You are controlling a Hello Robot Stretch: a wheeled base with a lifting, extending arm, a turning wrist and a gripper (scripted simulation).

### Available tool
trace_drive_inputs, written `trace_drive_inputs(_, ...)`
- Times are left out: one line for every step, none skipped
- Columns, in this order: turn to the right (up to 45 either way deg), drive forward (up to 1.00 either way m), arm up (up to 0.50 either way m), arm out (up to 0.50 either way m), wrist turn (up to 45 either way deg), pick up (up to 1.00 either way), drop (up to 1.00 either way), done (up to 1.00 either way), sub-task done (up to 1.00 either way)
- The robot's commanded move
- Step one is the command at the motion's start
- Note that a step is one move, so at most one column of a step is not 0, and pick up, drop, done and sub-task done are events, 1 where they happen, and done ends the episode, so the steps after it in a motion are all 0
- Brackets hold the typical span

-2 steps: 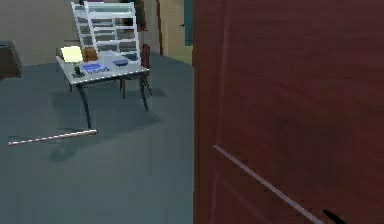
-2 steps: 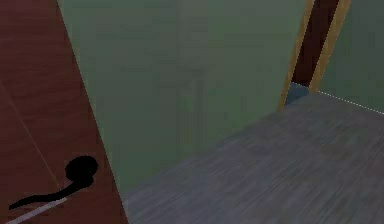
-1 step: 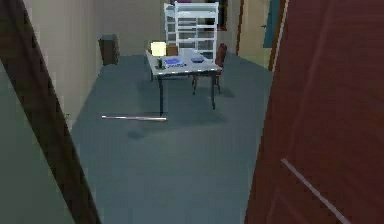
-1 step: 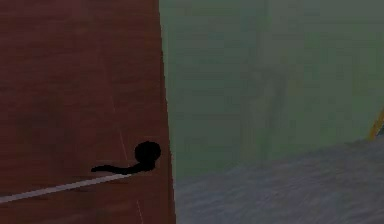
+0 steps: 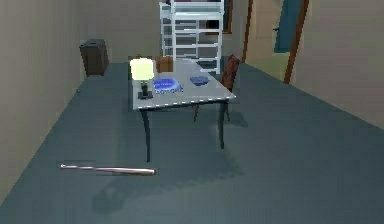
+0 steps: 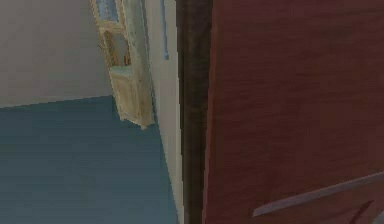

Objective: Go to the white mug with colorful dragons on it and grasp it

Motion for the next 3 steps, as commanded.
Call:
trace_drive_inputs(-3.0,0.0,0.0,0.0,0.0,0.0,0.0,0.0,0.0)
trace_drive_inputs(0.0,0.2,0.0,0.0,0.0,0.0,0.0,0.0,0.0)
trace_drive_inputs(30.0,0.0,0.0,0.0,0.0,0.0,0.0,0.0,0.0)
